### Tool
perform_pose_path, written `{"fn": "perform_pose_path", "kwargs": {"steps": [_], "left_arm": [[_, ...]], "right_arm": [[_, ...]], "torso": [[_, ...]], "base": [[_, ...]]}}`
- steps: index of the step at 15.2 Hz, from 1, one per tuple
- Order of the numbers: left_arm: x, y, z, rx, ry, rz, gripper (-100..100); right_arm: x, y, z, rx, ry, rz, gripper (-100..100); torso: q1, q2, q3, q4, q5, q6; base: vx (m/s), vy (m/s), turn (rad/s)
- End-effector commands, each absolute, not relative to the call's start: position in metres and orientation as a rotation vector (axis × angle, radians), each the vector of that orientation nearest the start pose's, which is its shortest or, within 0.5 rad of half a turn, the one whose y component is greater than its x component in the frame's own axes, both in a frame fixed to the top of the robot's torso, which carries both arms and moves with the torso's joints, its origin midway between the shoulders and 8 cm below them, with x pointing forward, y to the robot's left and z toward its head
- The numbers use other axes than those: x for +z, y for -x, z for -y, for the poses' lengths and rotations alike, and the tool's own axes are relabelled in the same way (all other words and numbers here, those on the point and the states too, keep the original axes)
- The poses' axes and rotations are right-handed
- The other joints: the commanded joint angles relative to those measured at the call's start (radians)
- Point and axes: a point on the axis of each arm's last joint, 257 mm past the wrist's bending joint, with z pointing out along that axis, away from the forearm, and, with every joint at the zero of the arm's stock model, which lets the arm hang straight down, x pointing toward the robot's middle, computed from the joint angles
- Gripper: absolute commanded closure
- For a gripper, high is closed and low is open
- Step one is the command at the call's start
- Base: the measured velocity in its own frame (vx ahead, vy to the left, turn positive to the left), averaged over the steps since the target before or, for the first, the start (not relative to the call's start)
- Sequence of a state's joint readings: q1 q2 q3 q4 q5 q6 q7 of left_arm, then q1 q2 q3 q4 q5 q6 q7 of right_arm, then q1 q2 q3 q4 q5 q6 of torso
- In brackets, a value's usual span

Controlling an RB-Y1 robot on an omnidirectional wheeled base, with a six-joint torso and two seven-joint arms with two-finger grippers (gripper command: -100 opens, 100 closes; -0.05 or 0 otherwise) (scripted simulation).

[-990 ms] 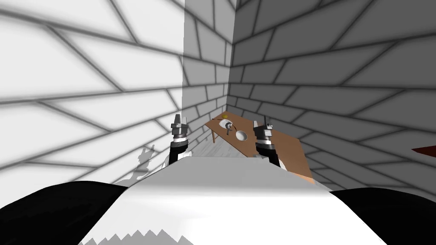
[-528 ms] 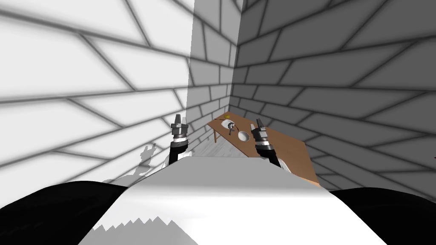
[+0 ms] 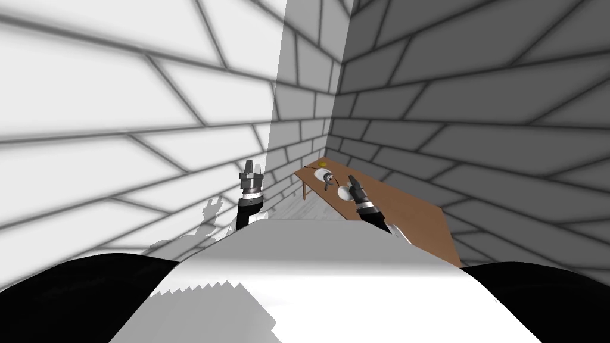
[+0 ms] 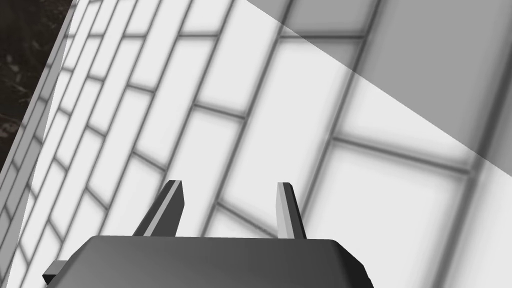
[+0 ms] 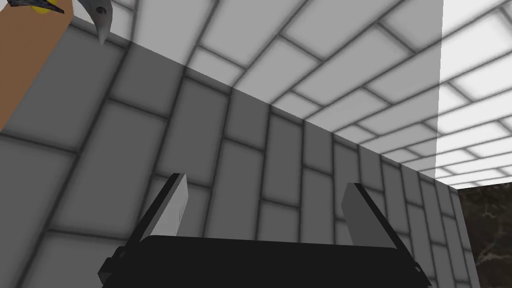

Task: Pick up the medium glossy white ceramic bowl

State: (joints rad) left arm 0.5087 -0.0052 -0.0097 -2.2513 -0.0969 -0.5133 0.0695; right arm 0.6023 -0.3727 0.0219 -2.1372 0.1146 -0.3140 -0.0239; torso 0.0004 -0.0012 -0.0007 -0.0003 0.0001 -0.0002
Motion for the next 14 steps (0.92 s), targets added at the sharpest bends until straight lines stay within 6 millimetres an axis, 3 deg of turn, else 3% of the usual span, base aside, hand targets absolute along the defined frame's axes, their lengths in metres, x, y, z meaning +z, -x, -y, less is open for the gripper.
{"fn": "perform_pose_path", "kwargs": {"steps": [1,2,3,4,5,6,7,8,9,10,11,12,13,14], "left_arm": [[0.01,-0.349,-0.267,-1.309,0.648,-0.665,0],[0.01,-0.349,-0.267,-1.309,0.648,-0.665,0],[0.01,-0.349,-0.267,-1.309,0.648,-0.665,0],[0.01,-0.349,-0.267,-1.309,0.648,-0.665,0],[0.01,-0.349,-0.267,-1.309,0.648,-0.666,0],[0.01,-0.349,-0.267,-1.309,0.648,-0.666,0],[0.01,-0.349,-0.267,-1.309,0.648,-0.666,0],[0.01,-0.349,-0.267,-1.309,0.648,-0.666,0],[0.01,-0.349,-0.267,-1.309,0.648,-0.666,0],[0.01,-0.349,-0.267,-1.309,0.648,-0.666,0],[0.01,-0.349,-0.267,-1.309,0.648,-0.666,0],[0.01,-0.349,-0.267,-1.309,0.648,-0.666,0],[0.01,-0.349,-0.267,-1.309,0.648,-0.666,0],[0.01,-0.349,-0.267,-1.309,0.648,-0.666,0]], "right_arm": [[-0.155,-0.371,0.278,0.989,-0.622,-1.366,-100],[-0.156,-0.371,0.278,0.987,-0.616,-1.371,-100],[-0.177,-0.368,0.281,0.928,-0.595,-1.447,-100],[-0.177,-0.368,0.281,0.927,-0.592,-1.45,-100],[-0.2,-0.363,0.285,0.864,-0.565,-1.529,-100],[-0.2,-0.363,0.285,0.864,-0.565,-1.529,-100],[-0.223,-0.357,0.29,0.799,-0.534,-1.608,-100],[-0.223,-0.357,0.29,0.799,-0.534,-1.608,-100],[-0.246,-0.349,0.296,0.732,-0.503,-1.686,-100],[-0.246,-0.349,0.296,0.731,-0.501,-1.687,-100],[-0.269,-0.34,0.303,0.662,-0.464,-1.764,-100],[-0.269,-0.34,0.303,0.662,-0.464,-1.764,-100],[-0.292,-0.329,0.311,0.591,-0.424,-1.84,-100],[-0.292,-0.329,0.311,0.591,-0.424,-1.84,-100]], "torso": [[0.0,0.0,0.0,0.0,0.0,0.0],[0.0,0.0,0.0,0.0,0.0,0.0],[0.0,0.0,0.0,0.0,0.0,0.0],[0.0,-0.001,0.0,0.0,0.0,0.0],[0.0,-0.001,-0.001,0.0,0.0,0.0],[-0.001,-0.001,-0.001,0.0,0.0,0.0],[-0.001,-0.002,-0.001,0.0,0.0,0.0],[-0.001,-0.002,-0.001,0.0,0.0,0.0],[-0.001,-0.002,-0.001,0.0,0.0,0.0],[-0.001,-0.002,-0.001,0.0,0.0,0.0],[-0.001,-0.002,-0.001,0.0,0.0,0.0],[-0.001,-0.002,-0.001,-0.001,0.0,0.0],[-0.001,-0.002,-0.001,-0.001,0.0,0.0],[-0.001,-0.003,-0.002,-0.001,0.0,0.0]], "base": [[0.025,0.016,0.18],[0.024,0.011,0.153],[0.032,0.009,0.154],[0.035,0.004,0.121],[0.042,0.004,0.152],[0.043,0.003,0.144],[0.041,0.006,0.186],[0.036,0.001,0.142],[0.041,0.001,0.156],[0.047,-0.001,0.146],[0.054,0.001,0.211],[0.051,-0.007,0.157],[0.056,-0.007,0.186],[0.055,-0.011,0.162]]}}
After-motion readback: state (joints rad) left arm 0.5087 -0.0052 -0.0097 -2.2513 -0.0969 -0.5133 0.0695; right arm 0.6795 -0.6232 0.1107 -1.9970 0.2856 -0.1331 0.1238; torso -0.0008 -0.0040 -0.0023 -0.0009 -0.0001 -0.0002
